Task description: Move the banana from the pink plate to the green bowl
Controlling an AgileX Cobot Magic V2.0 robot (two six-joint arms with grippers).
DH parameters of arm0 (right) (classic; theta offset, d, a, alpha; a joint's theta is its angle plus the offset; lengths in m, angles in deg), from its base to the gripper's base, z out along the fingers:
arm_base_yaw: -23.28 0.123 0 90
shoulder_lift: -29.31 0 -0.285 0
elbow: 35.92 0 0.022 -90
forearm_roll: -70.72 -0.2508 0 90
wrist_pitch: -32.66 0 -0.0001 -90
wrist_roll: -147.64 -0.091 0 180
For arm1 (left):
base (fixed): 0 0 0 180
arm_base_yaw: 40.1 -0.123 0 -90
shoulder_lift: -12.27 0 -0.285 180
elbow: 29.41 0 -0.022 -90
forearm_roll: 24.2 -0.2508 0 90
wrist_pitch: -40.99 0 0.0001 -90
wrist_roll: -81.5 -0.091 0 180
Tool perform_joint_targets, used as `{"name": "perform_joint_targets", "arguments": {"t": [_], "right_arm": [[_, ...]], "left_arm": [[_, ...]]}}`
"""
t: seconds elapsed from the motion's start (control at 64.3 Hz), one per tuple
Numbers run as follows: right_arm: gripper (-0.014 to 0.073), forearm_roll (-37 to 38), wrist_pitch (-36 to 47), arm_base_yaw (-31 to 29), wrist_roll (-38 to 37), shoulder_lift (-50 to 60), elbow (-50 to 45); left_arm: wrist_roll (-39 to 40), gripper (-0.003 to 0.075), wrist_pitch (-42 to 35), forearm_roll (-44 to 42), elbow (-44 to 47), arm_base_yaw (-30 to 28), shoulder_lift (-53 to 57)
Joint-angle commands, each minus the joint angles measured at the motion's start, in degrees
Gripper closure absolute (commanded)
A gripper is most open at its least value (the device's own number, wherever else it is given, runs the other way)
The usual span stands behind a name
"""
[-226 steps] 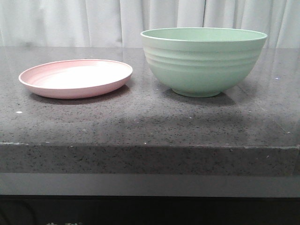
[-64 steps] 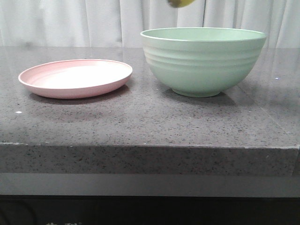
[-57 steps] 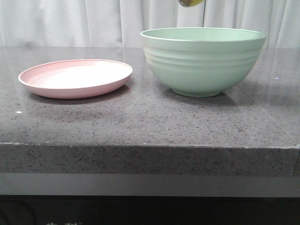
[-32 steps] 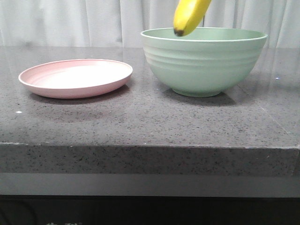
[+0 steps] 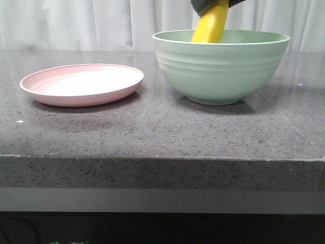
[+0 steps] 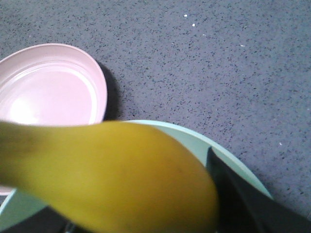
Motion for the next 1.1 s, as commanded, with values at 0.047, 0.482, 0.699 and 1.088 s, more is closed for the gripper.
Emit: {"name": "perform_joint_targets", "arguments": {"t": [0.047, 0.482, 0.699, 1.088], "right_arm": [[0.0095, -0.6, 3.9, -0.3, -0.1, 3.1, 2.2], [0.0098, 0.0, -4.1, -2.5, -3.3, 10.4, 2.2], [0.0098, 12.5, -12.9, -2.3, -20.2, 18.4, 2.2], [0.0098, 20.7, -14.3, -2.3, -26.0, 41.2, -13.2]], "left_arm": [[0.3, 0.0080, -1.2, 3.9, -1.8, -0.1, 1.4], [0.3, 0.0080, -1.3, 3.8, -1.8, -0.1, 1.4], [0.3, 0.0080, -1.6, 3.5, -1.8, -0.1, 1.4], [11.0, 0.0080, -1.6, -12.2, -5.7, -0.1, 1.4]]}}
